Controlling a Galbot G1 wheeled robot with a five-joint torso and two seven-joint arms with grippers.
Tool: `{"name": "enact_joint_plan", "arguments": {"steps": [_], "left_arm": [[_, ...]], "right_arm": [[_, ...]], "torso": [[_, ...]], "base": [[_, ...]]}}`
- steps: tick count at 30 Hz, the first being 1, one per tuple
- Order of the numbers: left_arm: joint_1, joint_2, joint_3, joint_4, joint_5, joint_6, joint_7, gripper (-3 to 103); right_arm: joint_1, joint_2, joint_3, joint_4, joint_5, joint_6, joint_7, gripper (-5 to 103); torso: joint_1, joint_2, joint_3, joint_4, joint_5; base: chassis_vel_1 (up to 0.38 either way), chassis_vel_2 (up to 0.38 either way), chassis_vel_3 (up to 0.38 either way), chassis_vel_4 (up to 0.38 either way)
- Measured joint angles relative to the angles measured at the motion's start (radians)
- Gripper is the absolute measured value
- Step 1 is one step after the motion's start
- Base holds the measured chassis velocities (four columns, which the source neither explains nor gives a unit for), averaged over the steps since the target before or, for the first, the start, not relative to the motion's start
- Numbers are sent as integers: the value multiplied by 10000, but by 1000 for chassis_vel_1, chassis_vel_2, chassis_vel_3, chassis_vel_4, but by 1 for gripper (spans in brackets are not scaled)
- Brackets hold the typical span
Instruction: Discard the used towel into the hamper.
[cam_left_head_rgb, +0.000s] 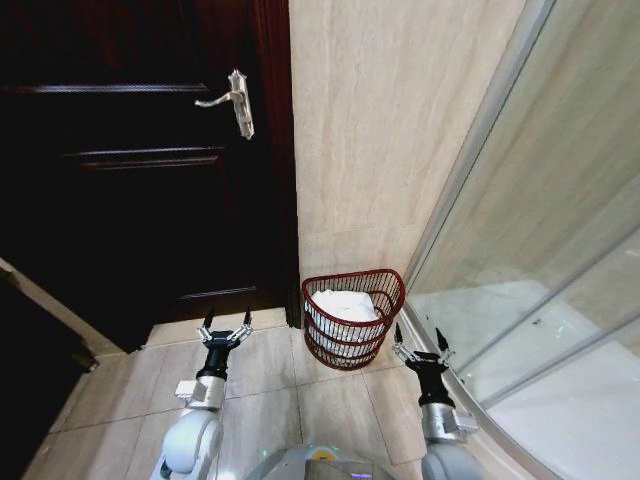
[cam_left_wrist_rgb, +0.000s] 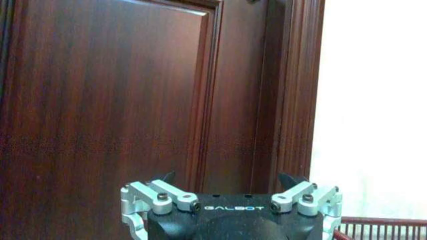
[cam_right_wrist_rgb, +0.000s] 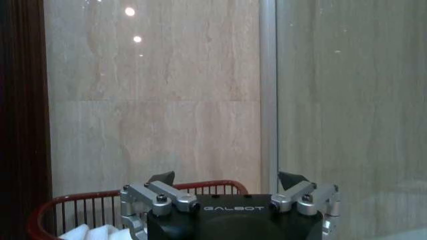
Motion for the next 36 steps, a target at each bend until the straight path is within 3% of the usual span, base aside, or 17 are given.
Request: {"name": "enact_joint_plan", "arguments": {"steps": [8, 14, 36], "left_arm": [[1, -21, 131, 10, -43, -22, 6, 100], [-17, -1, 171, 187, -224, -494, 75, 100], [-39, 23, 173, 233, -245, -520, 377, 100]], "right_arm": [[-91, 7, -17, 31, -17, 15, 52, 100], [-131, 45, -48, 77, -263, -331, 234, 100], [-265, -39, -440, 189, -509, -656, 706, 100]], "torso": [[-90, -275, -186, 0, 0], [-121, -452, -331, 0, 0], [-100, -395, -299, -1, 0]], "base": [[0, 0, 0, 0], [0, 0, 0, 0], [0, 0, 0, 0]]}}
